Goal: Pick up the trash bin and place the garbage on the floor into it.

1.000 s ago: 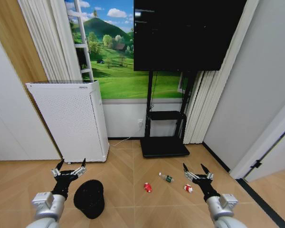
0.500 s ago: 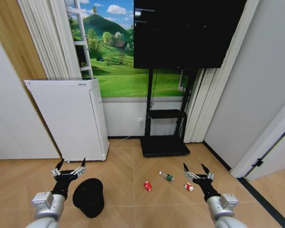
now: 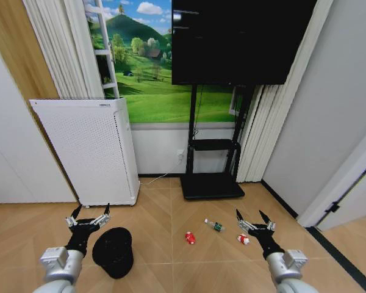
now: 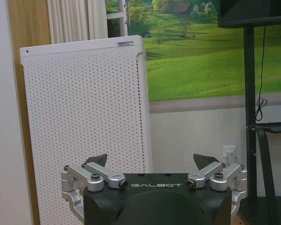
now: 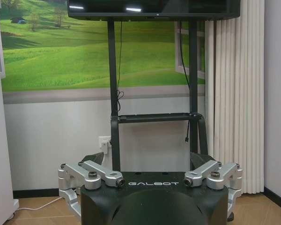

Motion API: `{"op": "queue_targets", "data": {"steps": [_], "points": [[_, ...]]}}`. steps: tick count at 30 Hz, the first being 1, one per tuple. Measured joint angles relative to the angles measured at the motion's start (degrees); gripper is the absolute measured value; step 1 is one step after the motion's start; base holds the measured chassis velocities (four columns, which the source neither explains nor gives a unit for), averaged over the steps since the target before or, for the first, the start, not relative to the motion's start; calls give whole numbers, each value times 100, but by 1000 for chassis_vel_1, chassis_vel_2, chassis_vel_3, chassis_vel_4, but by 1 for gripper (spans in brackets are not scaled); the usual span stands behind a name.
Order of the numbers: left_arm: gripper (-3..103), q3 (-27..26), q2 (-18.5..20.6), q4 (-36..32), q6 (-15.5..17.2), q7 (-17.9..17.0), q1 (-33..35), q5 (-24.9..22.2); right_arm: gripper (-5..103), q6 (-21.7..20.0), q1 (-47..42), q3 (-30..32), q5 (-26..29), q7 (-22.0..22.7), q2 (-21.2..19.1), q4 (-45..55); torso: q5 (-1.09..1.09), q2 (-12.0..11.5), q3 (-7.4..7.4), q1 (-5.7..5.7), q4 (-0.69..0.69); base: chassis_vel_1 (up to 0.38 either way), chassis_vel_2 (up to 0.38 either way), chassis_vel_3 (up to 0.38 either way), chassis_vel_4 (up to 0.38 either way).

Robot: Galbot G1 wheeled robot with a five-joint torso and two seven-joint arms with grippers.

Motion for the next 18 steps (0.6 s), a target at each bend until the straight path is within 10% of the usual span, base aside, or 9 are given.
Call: {"op": "queue_targets", "data": {"steps": [18], "points": [[100, 12, -14, -2, -7, 15, 11, 26, 100, -4, 5, -16, 6, -1, -15, 18, 0, -436, -286, -150, 0, 0, 0, 0, 0]]}}
